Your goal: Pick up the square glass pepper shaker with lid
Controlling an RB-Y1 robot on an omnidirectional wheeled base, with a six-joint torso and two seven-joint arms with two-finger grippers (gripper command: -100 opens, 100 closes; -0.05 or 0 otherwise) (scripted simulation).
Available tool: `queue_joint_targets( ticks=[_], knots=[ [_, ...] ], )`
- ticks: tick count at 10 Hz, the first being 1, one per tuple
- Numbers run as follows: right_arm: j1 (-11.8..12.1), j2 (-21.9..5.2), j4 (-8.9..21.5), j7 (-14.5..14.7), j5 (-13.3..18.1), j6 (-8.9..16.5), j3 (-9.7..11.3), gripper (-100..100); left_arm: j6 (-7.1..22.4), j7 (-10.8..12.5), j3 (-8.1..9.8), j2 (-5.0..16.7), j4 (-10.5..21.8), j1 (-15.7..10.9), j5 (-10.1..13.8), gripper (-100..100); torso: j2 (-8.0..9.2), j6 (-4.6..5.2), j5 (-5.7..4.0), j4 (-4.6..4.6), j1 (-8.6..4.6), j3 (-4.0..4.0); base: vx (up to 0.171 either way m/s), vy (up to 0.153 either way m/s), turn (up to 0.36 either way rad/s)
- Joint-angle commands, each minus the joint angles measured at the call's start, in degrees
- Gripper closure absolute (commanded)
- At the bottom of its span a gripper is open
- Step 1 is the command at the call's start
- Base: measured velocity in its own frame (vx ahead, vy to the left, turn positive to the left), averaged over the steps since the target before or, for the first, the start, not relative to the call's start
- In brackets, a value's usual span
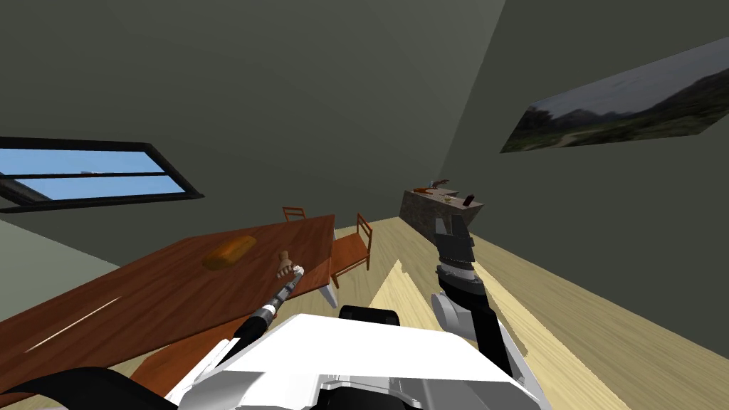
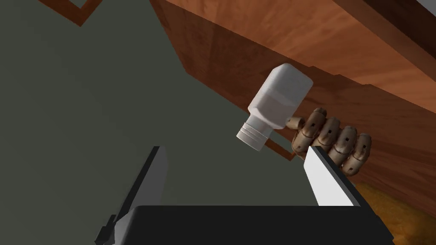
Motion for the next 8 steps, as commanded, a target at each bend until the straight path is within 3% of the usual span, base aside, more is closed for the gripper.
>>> queue_joint_targets(
  ticks=[1,4,8],
  knots=[
    [0.00,0.00,0.00,0.00,0.00,0.00,0.00,0,1.41,-2.12,-0.09,1.05,2.02,-0.13,-1.15,-100,0.00,0.00,0.00,0.00,0.00,0.00,0.112,-0.048,-0.053],
    [0.00,0.00,0.00,0.00,0.00,0.00,0.00,0,3.59,-5.64,-0.33,2.83,5.14,-0.49,-2.98,-100,-0.11,0.00,0.00,-0.02,0.02,-0.06,0.124,-0.040,-0.030],
    [0.00,-0.01,0.00,0.00,0.00,0.00,-0.01,0,6.55,-9.98,-0.72,5.21,7.69,-1.07,-4.89,-100,-0.01,0.00,0.04,0.00,0.22,-0.01,0.102,0.010,-0.010]
  ],
)
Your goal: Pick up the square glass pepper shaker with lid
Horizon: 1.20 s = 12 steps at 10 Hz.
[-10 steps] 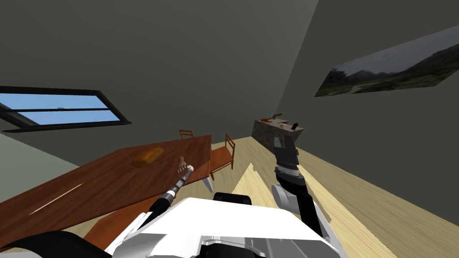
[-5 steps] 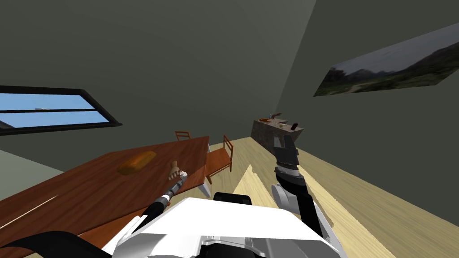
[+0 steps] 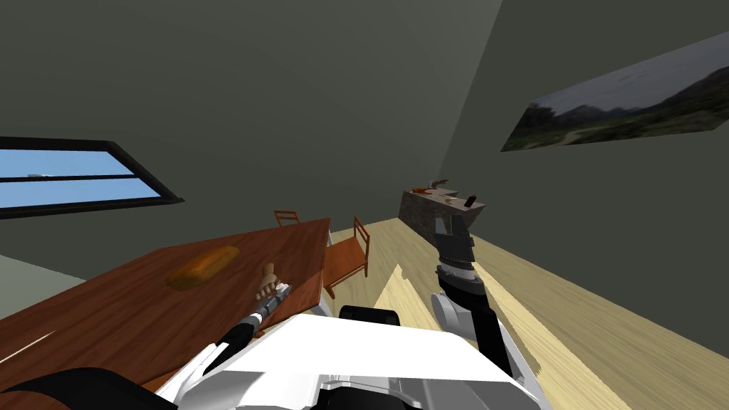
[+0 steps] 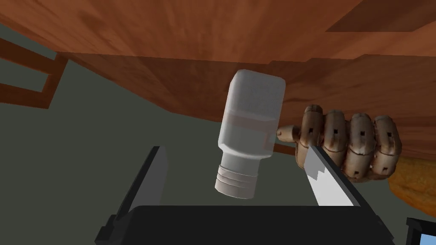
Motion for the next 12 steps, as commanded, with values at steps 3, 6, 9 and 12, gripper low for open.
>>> queue_joint_targets(
  ticks=[3,6,9,12],
  knots=[
    [-0.01,0.00,0.00,0.00,0.00,0.00,0.00,0,0.26,-1.09,0.04,-0.99,1.65,-1.63,-0.33,-100,0.30,-0.01,-0.01,0.06,-0.11,0.17,0.025,0.020,-0.011],
    [-0.01,0.00,0.00,0.00,0.00,0.00,0.00,0,0.08,-1.59,0.13,-1.57,2.74,-2.54,-0.51,100,0.34,-0.01,0.01,0.07,-0.01,0.19,0.013,0.033,-0.017],
    [-0.01,0.01,0.00,0.00,0.00,0.00,0.01,0,-0.09,-1.53,0.27,-1.56,2.55,-2.71,-0.44,100,0.27,0.00,0.02,-0.09,-0.11,0.07,0.000,0.000,0.000],
    [-0.01,0.01,0.00,0.00,0.00,0.00,0.01,0,0.22,-0.74,0.02,-0.57,1.00,-0.99,-0.22,100,0.27,0.03,0.05,-0.06,-0.07,0.09,-0.001,-0.009,0.009]
  ],
)
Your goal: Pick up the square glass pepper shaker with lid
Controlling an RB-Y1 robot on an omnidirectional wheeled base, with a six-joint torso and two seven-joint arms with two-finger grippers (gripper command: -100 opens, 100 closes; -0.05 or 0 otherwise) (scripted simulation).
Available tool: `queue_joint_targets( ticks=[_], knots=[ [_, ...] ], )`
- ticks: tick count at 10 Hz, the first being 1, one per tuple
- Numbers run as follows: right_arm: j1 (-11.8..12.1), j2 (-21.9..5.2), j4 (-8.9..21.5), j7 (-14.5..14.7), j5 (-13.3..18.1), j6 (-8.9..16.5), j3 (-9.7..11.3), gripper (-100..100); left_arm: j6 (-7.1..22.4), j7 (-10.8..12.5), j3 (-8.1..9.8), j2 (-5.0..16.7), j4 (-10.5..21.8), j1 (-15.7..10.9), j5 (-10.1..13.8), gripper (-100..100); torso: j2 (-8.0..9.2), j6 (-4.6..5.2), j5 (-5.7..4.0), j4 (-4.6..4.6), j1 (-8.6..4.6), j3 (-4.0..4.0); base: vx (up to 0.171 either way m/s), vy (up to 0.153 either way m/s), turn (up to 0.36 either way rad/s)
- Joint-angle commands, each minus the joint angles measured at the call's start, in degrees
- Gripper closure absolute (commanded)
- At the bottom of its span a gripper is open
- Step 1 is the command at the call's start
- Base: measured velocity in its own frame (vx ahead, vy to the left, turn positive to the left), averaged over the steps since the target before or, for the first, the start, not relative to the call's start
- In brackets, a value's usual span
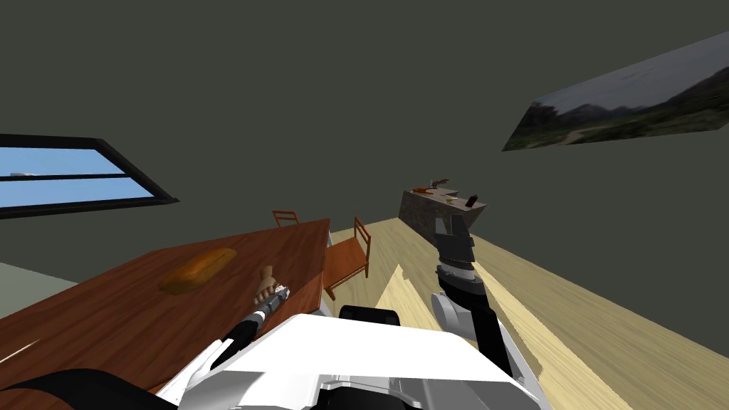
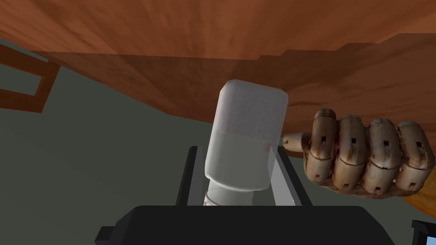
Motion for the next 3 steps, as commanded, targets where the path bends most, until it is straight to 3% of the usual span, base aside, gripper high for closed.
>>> queue_joint_targets(
  ticks=[1,2,3],
  knots=[
    [0.00,0.00,0.00,0.00,0.00,0.00,0.00,0,0.16,0.76,-0.11,0.74,-1.59,1.56,0.20,100,0.00,0.00,0.00,0.00,0.00,0.00,-0.022,-0.055,0.037],
    [0.00,0.00,0.00,0.00,0.00,0.00,0.00,0,0.09,0.42,-0.07,0.51,-0.85,0.85,0.10,100,0.07,0.00,0.00,0.02,-0.11,0.04,-0.014,-0.027,0.014],
    [0.00,0.00,0.00,0.00,0.00,0.00,0.00,0,0.13,0.49,-0.09,0.54,-0.92,0.97,0.10,0,0.05,0.03,0.01,0.04,-0.03,0.04,-0.003,-0.005,0.000]
  ],
)
